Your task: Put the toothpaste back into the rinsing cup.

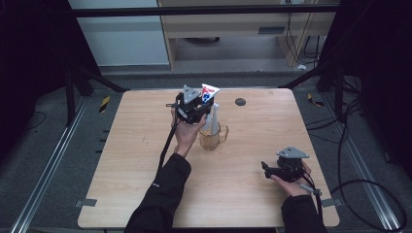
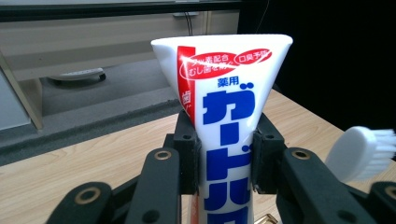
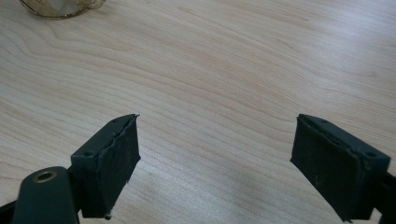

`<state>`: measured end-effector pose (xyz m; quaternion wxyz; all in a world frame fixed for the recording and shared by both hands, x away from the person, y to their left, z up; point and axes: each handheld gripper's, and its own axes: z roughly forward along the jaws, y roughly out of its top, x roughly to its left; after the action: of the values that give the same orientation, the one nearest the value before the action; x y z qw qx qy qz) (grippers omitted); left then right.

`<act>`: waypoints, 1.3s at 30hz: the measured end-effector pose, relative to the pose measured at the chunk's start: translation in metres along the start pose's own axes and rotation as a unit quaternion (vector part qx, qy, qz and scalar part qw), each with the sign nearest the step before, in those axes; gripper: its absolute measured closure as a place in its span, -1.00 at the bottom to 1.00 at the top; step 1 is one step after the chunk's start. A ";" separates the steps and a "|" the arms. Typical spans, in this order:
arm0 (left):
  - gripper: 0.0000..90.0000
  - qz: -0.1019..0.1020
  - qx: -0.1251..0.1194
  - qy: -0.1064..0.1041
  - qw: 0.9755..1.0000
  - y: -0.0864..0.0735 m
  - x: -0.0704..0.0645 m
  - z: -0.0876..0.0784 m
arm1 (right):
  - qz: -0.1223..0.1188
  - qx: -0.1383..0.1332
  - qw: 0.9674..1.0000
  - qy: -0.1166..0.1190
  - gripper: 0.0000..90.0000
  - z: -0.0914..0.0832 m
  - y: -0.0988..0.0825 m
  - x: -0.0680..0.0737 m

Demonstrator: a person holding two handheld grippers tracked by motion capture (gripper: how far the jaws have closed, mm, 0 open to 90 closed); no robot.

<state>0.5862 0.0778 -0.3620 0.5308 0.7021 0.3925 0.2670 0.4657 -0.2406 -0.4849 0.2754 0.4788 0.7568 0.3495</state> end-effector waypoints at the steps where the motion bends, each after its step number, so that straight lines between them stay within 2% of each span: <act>1: 0.52 -0.001 0.000 0.001 1.000 -0.001 0.000 0.001 | 0.000 0.000 1.000 0.000 -0.66 0.000 0.000 0.000; 9: 0.52 0.000 0.004 0.000 1.000 -0.006 0.000 0.006 | -0.004 0.000 1.000 0.001 -0.66 0.000 0.000 0.001; 22: 0.52 0.001 0.013 0.003 1.000 -0.024 0.000 0.012 | -0.001 0.003 1.000 0.002 -0.66 0.000 0.000 0.001; 27: 0.51 -0.005 0.014 -0.002 1.000 -0.032 -0.001 0.013 | -0.002 0.004 1.000 0.001 -0.66 0.000 0.000 0.000; 33: 0.51 0.003 0.022 0.004 1.000 -0.038 -0.002 0.013 | -0.003 0.003 1.000 0.001 -0.66 0.000 0.000 0.000; 39: 0.50 0.002 0.027 0.008 1.000 -0.045 -0.002 0.015 | -0.002 0.005 1.000 0.001 -0.67 0.000 0.000 0.000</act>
<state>0.5846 0.0735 -0.4091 0.5074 0.7149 0.4027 0.2632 0.4656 -0.2404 -0.4854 0.2728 0.4786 0.7597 0.3456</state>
